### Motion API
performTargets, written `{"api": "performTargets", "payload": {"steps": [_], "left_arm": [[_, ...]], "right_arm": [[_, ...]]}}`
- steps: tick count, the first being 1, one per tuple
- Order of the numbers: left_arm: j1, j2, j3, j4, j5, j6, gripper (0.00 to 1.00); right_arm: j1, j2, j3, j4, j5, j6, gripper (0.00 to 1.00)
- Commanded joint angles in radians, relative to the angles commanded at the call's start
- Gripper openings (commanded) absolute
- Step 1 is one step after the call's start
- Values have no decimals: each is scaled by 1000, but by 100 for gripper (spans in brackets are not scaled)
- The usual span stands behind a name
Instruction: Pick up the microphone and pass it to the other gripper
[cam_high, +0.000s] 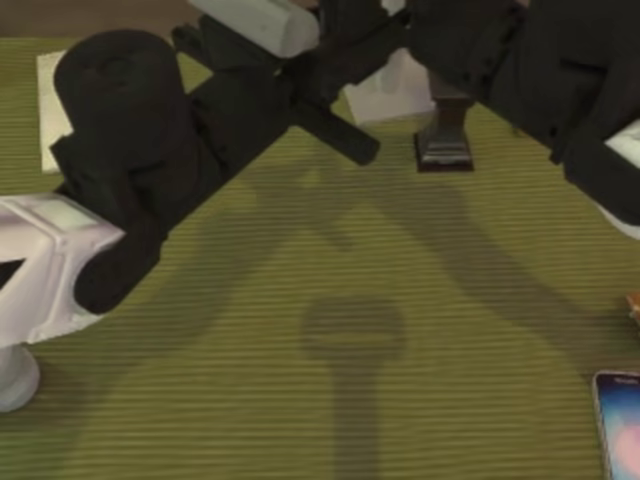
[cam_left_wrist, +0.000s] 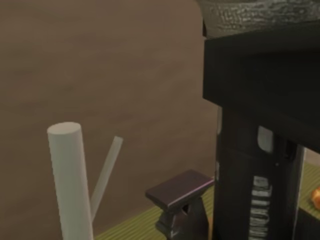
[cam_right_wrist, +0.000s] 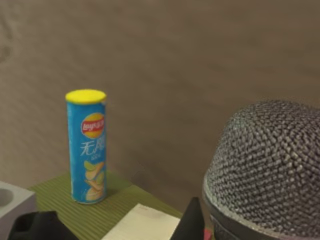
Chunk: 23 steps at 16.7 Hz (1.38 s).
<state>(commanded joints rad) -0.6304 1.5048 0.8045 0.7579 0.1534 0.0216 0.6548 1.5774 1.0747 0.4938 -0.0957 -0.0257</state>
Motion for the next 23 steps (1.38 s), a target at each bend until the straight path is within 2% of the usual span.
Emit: {"api": "performTargets", "payload": {"steps": [9, 18, 23], "left_arm": [[0, 0, 0, 0, 0, 0, 0], [0, 0, 0, 0, 0, 0, 0], [0, 0, 0, 0, 0, 0, 38]], "right_arm": [[0, 0, 0, 0, 0, 0, 2], [0, 0, 0, 0, 0, 0, 0], [0, 0, 0, 0, 0, 0, 0]]}}
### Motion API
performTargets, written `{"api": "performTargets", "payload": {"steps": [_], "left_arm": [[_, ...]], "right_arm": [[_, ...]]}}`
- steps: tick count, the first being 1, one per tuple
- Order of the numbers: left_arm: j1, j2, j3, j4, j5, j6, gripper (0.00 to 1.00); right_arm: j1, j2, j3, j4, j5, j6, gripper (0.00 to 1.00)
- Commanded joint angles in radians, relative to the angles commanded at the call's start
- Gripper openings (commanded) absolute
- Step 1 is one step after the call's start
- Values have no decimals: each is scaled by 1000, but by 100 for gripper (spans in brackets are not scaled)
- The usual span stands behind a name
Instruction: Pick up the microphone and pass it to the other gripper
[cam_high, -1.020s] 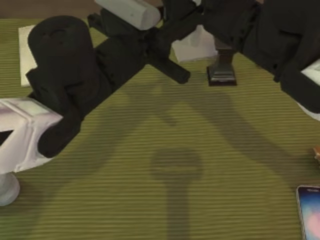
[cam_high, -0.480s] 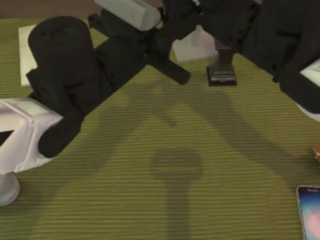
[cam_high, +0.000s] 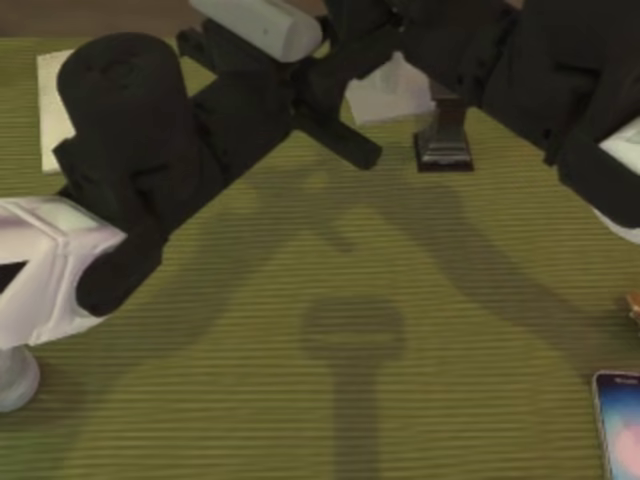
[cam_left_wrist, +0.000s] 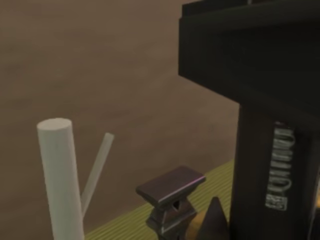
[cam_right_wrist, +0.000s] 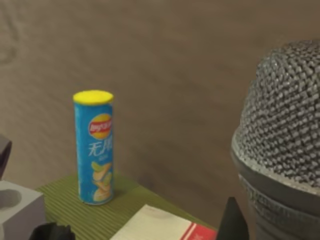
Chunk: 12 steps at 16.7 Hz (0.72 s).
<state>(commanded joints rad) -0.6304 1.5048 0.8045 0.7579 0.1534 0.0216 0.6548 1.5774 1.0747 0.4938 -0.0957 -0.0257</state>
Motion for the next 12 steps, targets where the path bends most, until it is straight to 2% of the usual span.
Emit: {"api": "performTargets", "payload": {"steps": [8, 12], "left_arm": [[0, 0, 0, 0, 0, 0, 98], [0, 0, 0, 0, 0, 0, 100]], "right_arm": [[0, 0, 0, 0, 0, 0, 0], [0, 0, 0, 0, 0, 0, 0]]}}
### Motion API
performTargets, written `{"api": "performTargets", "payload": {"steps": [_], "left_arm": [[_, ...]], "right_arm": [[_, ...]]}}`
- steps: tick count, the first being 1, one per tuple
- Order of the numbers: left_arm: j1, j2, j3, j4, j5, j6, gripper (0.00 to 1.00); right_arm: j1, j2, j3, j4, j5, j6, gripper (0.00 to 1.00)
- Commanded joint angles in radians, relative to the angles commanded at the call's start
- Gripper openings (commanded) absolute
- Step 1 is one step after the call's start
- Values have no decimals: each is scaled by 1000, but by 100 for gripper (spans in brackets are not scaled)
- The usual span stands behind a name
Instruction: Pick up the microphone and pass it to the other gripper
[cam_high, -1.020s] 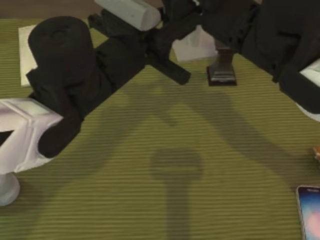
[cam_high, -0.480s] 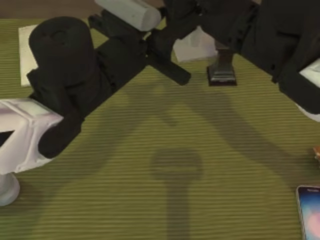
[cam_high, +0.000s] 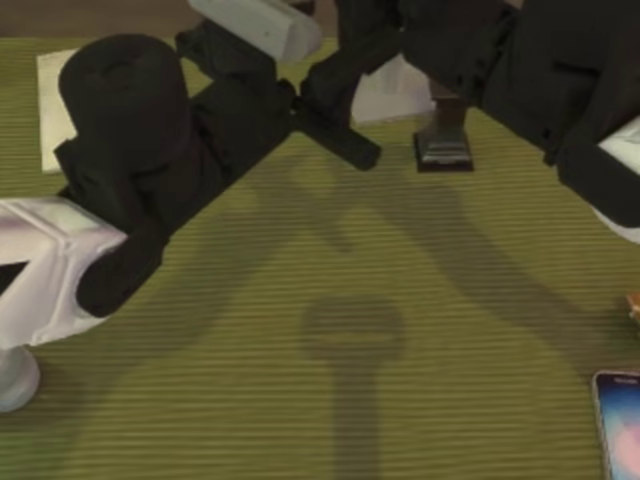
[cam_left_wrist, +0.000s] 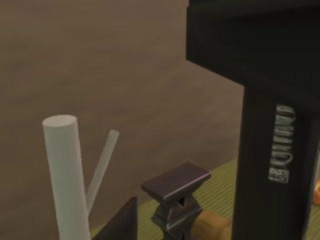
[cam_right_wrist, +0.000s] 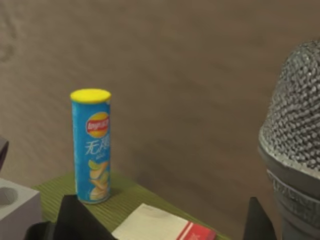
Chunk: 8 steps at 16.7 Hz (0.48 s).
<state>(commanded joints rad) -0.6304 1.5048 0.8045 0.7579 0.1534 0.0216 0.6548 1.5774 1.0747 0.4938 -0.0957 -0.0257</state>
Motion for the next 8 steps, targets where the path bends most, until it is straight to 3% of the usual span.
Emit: {"api": "performTargets", "payload": {"steps": [4, 5, 8], "left_arm": [[0, 0, 0, 0, 0, 0, 100], [15, 13, -15, 0, -17, 12, 100], [26, -28, -52, -10, -13, 13, 100]], "right_arm": [[0, 0, 0, 0, 0, 0, 0], [-2, -12, 13, 1, 15, -10, 0], [-19, -29, -5, -1, -5, -6, 0]]}}
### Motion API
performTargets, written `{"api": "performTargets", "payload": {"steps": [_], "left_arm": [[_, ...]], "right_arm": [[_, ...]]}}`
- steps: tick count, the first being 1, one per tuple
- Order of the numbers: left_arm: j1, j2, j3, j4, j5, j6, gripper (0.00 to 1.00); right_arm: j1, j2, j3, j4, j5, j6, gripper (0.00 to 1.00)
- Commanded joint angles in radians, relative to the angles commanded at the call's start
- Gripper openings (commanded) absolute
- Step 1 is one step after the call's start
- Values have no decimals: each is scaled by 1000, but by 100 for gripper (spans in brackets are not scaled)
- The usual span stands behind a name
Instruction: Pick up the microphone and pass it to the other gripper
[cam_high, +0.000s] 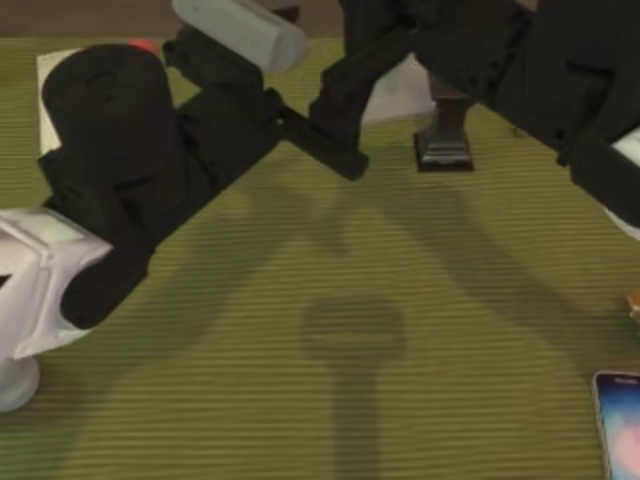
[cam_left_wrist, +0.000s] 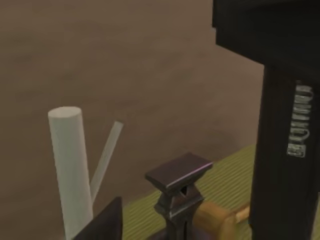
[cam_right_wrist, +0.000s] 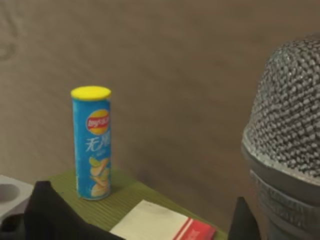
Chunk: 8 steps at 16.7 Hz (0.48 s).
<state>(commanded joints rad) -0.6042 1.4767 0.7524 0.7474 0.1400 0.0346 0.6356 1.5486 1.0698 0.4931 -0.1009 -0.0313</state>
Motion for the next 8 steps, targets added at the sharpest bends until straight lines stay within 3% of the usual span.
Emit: {"api": "performTargets", "payload": {"steps": [5, 8], "left_arm": [[39, -204, -154, -39, 23, -2, 100], [49, -253, -198, -47, 32, -3, 100]], "right_arm": [[-77, -73, -67, -2, -83, 2, 0], [-99, -93, -86, -2, -108, -2, 0]]}}
